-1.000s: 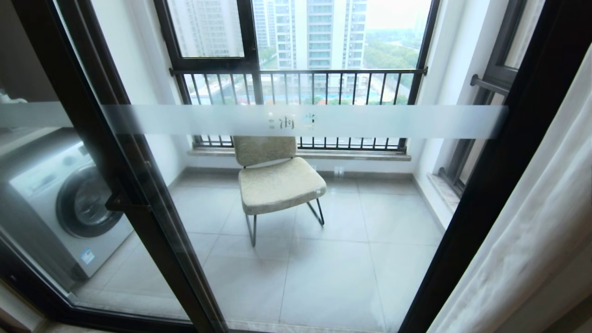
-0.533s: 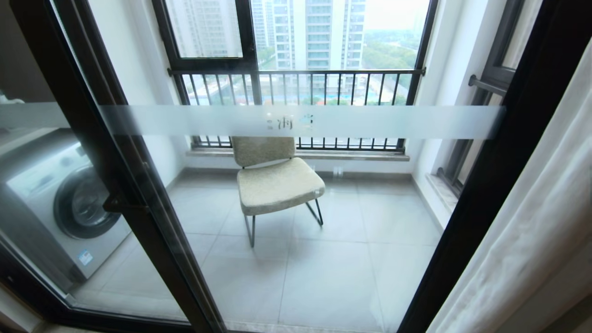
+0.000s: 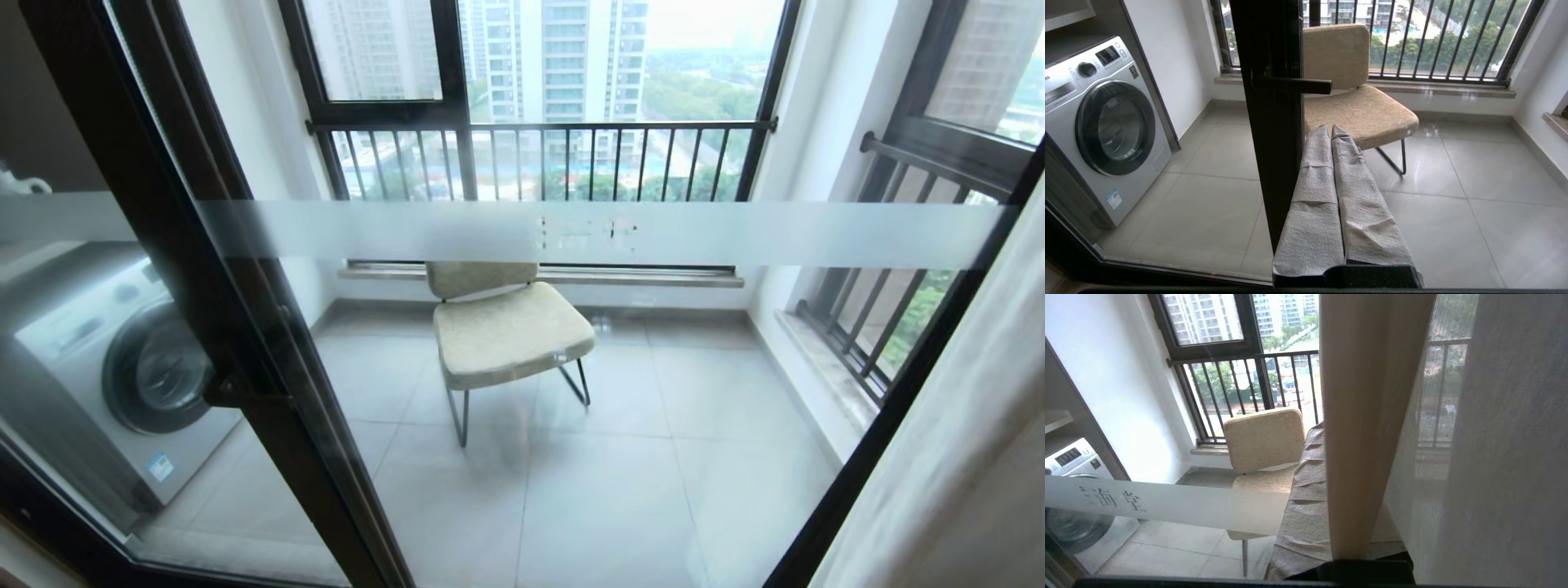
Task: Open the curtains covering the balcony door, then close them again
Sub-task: Close the inner curtains on both sides
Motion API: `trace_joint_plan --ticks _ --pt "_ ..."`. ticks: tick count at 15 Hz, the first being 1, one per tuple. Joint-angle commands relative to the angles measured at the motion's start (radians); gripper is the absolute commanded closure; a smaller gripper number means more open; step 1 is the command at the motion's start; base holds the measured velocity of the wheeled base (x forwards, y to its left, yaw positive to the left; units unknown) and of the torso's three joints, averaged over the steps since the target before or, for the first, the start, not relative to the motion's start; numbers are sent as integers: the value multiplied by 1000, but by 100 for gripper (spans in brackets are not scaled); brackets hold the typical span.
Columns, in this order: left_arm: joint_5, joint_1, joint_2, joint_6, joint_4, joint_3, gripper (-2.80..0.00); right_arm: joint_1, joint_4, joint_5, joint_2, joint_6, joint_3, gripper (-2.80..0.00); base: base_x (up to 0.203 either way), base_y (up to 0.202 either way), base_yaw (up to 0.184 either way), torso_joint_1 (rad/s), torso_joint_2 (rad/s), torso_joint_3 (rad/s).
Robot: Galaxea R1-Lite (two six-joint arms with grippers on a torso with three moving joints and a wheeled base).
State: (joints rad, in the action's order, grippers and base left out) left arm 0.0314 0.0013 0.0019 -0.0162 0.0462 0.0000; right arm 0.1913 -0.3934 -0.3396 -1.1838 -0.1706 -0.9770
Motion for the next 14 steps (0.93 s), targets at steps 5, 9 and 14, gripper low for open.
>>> trace_joint_plan --ticks 5,9,14 --pt "-1 0 0 -2 3 0 0 -1 5 2 6 25 -1 0 195 194 1 0 3 4" --pt "1 0 0 2 1 0 0 -2 86 -3 119 20 32 0 106 122 1 7 9 3" --pt "1 0 0 1 1 0 0 -3 116 -3 147 20 73 0 0 0 0 -1 2 2"
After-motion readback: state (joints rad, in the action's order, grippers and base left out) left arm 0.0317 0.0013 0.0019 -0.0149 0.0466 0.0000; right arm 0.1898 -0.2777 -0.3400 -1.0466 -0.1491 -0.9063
